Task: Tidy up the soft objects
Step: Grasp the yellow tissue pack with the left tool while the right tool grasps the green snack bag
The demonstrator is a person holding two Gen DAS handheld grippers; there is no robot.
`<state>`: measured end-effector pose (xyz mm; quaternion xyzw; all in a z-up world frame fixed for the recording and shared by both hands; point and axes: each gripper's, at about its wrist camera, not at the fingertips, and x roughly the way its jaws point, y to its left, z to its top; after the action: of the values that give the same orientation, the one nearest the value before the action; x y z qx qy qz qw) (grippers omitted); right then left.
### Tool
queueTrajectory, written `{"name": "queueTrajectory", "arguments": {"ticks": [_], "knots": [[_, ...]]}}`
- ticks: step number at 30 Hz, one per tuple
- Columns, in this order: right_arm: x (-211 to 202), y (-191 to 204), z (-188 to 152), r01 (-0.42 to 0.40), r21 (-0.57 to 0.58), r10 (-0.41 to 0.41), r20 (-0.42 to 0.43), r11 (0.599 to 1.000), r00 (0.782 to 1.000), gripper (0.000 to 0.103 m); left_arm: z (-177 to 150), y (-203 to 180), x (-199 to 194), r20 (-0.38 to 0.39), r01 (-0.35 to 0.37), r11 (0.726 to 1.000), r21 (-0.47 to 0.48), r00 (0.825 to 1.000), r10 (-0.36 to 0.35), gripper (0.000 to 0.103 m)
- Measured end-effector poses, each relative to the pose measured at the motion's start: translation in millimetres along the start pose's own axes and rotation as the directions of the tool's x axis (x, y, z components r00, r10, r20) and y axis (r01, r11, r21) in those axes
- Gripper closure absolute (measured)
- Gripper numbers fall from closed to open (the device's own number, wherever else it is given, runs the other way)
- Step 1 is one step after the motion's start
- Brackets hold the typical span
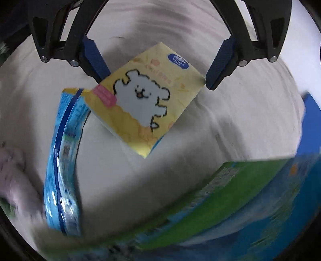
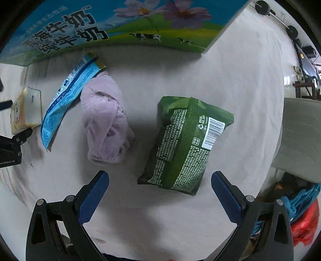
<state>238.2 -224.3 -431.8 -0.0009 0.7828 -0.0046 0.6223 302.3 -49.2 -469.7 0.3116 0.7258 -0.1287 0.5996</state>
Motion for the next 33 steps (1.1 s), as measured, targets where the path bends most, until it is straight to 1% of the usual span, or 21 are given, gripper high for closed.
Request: {"name": "queueTrajectory", "arguments": {"ticks": [2,4,5,7,8,11,14,15,16,17,18,19,20,22,23,26,28,29,31,32,33], "knots": [[0,-5,-1,-0.009,0.020,0.009,0.000,1.000,1.000,0.000,-5,10,-3,0.011,0.081,0.989,-0.126,0.997,-0.080,0.021],[1,-14,-3,-0.026,0.055,0.026,0.003,0.998,1.000,0.000,-11,16,-3,0.014,0.128,0.966,-0.224,0.992,-0.128,0.027],[3,-18,-4,-0.043,0.083,0.042,0.003,0.996,0.999,0.000,-16,20,-2,0.016,0.166,0.941,-0.296,0.985,-0.169,0.030],[7,-28,-6,-0.071,0.124,0.071,0.000,0.990,0.997,0.000,-23,22,-1,0.037,0.224,0.899,-0.377,0.973,-0.227,0.032],[9,-32,-6,-0.082,0.146,0.083,0.000,0.986,0.997,0.000,-28,22,1,0.053,0.257,0.868,-0.425,0.964,-0.260,0.033],[15,-41,-5,-0.116,0.200,0.117,0.007,0.973,0.993,0.000,-38,23,7,0.076,0.309,0.807,-0.504,0.946,-0.315,0.036],[21,-50,0,-0.163,0.258,0.165,0.017,0.952,0.986,0.000,-44,18,15,0.097,0.375,0.746,-0.550,0.916,-0.389,0.040],[24,-57,3,-0.179,0.275,0.180,0.021,0.945,0.983,0.005,-45,15,19,0.102,0.391,0.729,-0.562,0.907,-0.408,0.040],[27,-59,4,-0.196,0.291,0.198,0.023,0.937,0.980,0.009,-46,13,21,0.103,0.390,0.728,-0.564,0.908,-0.407,0.040],[30,-62,6,-0.194,0.305,0.198,0.018,0.932,0.980,0.016,-46,9,22,0.102,0.382,0.736,-0.558,0.913,-0.396,0.040],[32,-63,6,-0.173,0.315,0.177,0.014,0.933,0.984,0.027,-44,7,23,0.098,0.371,0.749,-0.549,0.919,-0.383,0.040],[33,-64,6,-0.150,0.313,0.155,0.009,0.938,0.988,0.032,-41,4,23,0.094,0.361,0.760,-0.540,0.924,-0.371,0.040],[33,-64,5,-0.139,0.303,0.144,0.007,0.943,0.990,0.043,-40,-4,23,0.091,0.347,0.774,-0.529,0.930,-0.355,0.040],[31,-61,1,-0.134,0.271,0.136,0.009,0.953,0.991,0.049,-26,-10,15,0.088,0.319,0.800,-0.509,0.943,-0.320,0.040],[31,-59,-1,-0.139,0.247,0.143,0.003,0.959,0.990,0.051,-20,-14,12,0.075,0.286,0.821,-0.494,0.955,-0.287,0.040],[33,-58,-10,-0.150,0.221,0.157,-0.018,0.964,0.987,0.051,-5,-21,8,0.077,0.258,0.842,-0.473,0.965,-0.252,0.040],[35,-63,-9,-0.161,0.231,0.168,-0.011,0.960,0.986,0.051,1,-18,8,0.069,0.269,0.834,-0.482,0.961,-0.269,0.040],[36,-65,-6,-0.167,0.240,0.175,-0.012,0.956,0.985,0.050,1,-15,8,0.073,0.290,0.817,-0.498,0.953,-0.293,0.040],[38,-73,-6,-0.189,0.266,0.198,-0.008,0.945,0.980,0.049,2,7,9,0.110,0.344,0.782,-0.520,0.935,-0.338,0.040],[40,-77,-5,-0.195,0.274,0.203,-0.004,0.942,0.979,0.048,0,11,6,0.139,0.370,0.762,-0.532,0.925,-0.353,0.040],[37,-75,-6,-0.199,0.280,0.208,-0.002,0.939,0.978,0.046,-2,15,3,0.155,0.380,0.749,-0.543,0.922,-0.356,0.040]]}}
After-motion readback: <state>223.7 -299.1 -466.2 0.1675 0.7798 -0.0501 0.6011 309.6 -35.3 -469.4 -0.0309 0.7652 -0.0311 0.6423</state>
